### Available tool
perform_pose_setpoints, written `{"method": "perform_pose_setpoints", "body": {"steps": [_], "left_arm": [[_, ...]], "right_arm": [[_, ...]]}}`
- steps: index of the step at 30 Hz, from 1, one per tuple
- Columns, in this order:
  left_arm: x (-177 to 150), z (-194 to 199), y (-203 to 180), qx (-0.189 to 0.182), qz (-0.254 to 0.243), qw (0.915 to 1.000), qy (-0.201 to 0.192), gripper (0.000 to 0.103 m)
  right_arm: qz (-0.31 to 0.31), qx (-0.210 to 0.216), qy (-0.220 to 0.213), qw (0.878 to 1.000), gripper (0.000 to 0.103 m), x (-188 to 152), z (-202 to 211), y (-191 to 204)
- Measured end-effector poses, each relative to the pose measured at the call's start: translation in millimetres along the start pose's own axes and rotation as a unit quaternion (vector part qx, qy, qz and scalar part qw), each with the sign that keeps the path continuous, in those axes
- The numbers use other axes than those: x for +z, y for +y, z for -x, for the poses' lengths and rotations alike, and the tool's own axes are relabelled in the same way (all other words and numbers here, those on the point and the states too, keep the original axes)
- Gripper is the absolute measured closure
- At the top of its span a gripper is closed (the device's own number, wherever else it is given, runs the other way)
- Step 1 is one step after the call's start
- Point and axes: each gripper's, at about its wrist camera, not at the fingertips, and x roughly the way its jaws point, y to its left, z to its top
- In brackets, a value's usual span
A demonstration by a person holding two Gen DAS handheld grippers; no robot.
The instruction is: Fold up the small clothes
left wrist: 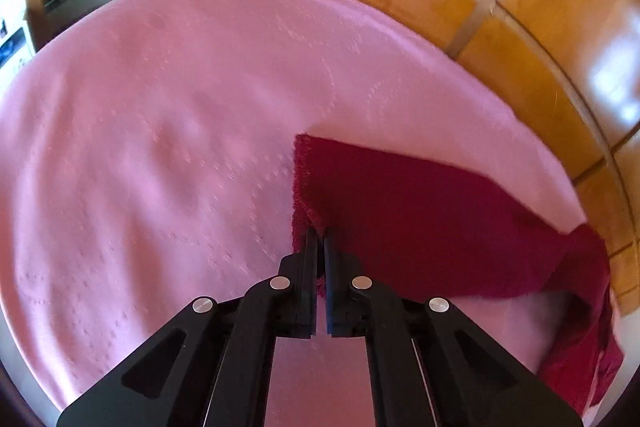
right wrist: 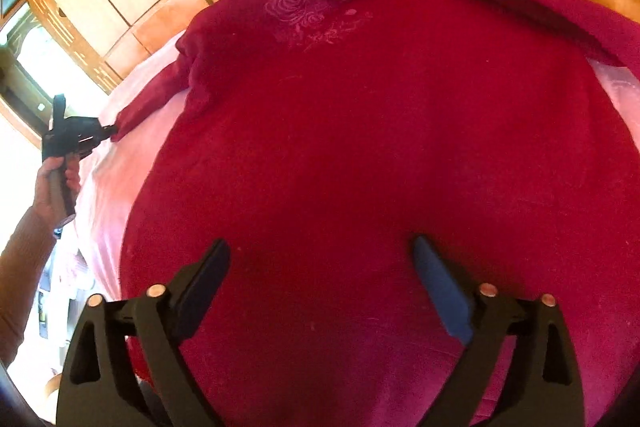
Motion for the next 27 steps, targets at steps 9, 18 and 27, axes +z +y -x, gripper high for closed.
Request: {"method": "perform_pose_setpoints", "body": {"steps": [9,18,27], "left_arm": [[28,42,68,0.109,0.018,0.9902,-0.086,0.102],[55,2,37,0.222,-0.047,0.9716,-0.066,0.102],[-7,54,33,0.045,0.004,0.9981,-0.042,0.061]], "right_arm": [[0.012,-0.002,-0.004,1.0,0.002,-2,-3,1],[0.034,-0.042,-0.002,0.999,0.002,-3,-5,11],[0.027,-0.027,-0.015,0.999,0.003,-5,7,8]]}}
